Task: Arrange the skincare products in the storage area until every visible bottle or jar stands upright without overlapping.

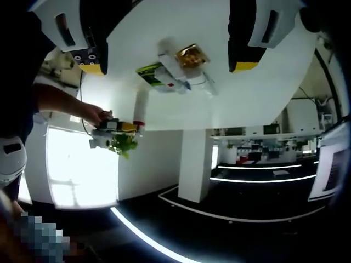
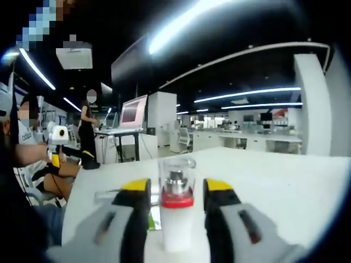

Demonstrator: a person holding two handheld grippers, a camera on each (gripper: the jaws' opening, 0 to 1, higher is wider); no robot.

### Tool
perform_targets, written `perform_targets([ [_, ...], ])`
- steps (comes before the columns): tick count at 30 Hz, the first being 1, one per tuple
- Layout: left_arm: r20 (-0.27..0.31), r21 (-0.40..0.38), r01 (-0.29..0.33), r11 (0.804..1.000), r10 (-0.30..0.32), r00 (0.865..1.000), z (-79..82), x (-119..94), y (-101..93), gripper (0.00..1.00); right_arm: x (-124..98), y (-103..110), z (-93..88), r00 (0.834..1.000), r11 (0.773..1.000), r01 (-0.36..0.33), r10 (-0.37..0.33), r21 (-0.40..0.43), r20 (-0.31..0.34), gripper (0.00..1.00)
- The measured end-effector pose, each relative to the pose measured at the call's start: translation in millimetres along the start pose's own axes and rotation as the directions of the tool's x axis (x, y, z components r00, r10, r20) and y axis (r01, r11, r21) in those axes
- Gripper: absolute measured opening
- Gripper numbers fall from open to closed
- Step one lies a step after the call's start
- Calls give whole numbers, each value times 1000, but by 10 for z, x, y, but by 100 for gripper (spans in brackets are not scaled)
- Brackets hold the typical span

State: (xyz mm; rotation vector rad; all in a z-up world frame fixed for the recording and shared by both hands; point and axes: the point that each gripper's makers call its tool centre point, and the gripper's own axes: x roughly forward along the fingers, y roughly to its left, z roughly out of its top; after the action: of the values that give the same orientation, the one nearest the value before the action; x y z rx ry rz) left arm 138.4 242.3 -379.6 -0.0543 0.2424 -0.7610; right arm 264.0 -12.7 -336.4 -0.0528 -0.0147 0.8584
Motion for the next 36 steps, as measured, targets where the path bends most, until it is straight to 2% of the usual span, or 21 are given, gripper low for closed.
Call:
perform_targets([
  [10,-3,-6,0,1000,0,1000,-39,-7,15,92,3,-37,-180,998,999,35,-34,18,-47,41],
  [19,3,-14,-8,1000,8,1000,-57,-52,44,92,1,19,-265,998,999,30,-28,30,-62,40],
  [30,4,-12,-14,1000,14,1000,-63,-77,55,92,-46,-26,-307,998,999,15,-13,43,-55,28],
  [36,-1,-12,-15,1000,15,1000,-76,-69,37,92,-45,-8,-303,999,999,0,1,40,-39,27],
])
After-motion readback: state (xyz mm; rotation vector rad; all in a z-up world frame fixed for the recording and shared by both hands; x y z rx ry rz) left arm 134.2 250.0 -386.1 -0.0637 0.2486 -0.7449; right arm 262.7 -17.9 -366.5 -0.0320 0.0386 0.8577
